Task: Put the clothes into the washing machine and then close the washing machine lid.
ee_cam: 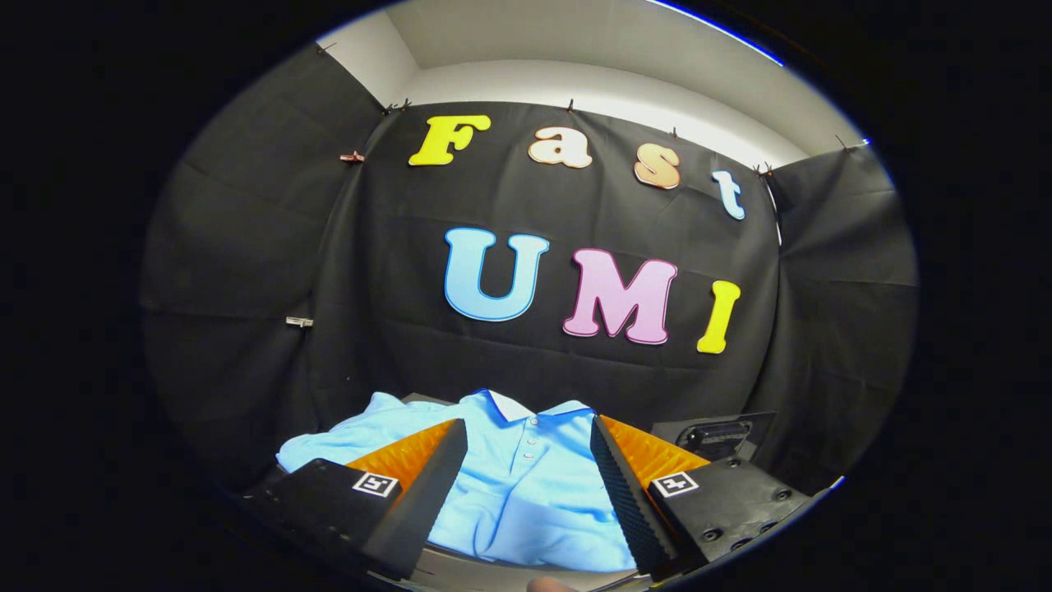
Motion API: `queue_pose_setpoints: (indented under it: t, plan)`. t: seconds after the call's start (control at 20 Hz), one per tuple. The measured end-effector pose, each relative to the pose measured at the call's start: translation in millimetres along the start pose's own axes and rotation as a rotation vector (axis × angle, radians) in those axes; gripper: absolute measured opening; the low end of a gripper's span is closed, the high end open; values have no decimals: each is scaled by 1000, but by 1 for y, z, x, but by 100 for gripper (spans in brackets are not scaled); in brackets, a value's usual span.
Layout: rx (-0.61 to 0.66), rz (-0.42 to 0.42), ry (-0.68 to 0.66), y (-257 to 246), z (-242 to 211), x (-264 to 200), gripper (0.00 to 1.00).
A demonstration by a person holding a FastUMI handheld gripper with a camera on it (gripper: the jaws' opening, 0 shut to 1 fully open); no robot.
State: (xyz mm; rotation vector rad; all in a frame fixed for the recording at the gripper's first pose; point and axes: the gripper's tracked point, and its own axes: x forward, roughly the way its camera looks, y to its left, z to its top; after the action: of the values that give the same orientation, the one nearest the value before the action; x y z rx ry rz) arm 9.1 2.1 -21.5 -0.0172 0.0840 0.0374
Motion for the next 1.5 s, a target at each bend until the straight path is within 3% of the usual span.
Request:
queue_pose_setpoints:
  t: [0.4, 0.65, 0.8, 0.9, 1.05, 1.15, 1.2, 1.25, 1.4, 1.5]
  plan:
    - [18, 64, 285, 6, -47, 47, 96]
    - [-6, 49, 450, -6, -84, 76, 97]
    - [-21, 104, 516, 3, -94, 93, 97]
    - [-56, 134, 662, 4, -127, 88, 97]
    - [96, 137, 718, 9, -128, 90, 90]
    - [51, 177, 745, 5, -127, 89, 90]
    - [30, 213, 754, 4, -126, 89, 81]
    - [19, 240, 761, 5, -127, 92, 81]
    - [18, 262, 755, 0, -126, 91, 40]
    - [8, 258, 730, 0, -127, 94, 6]
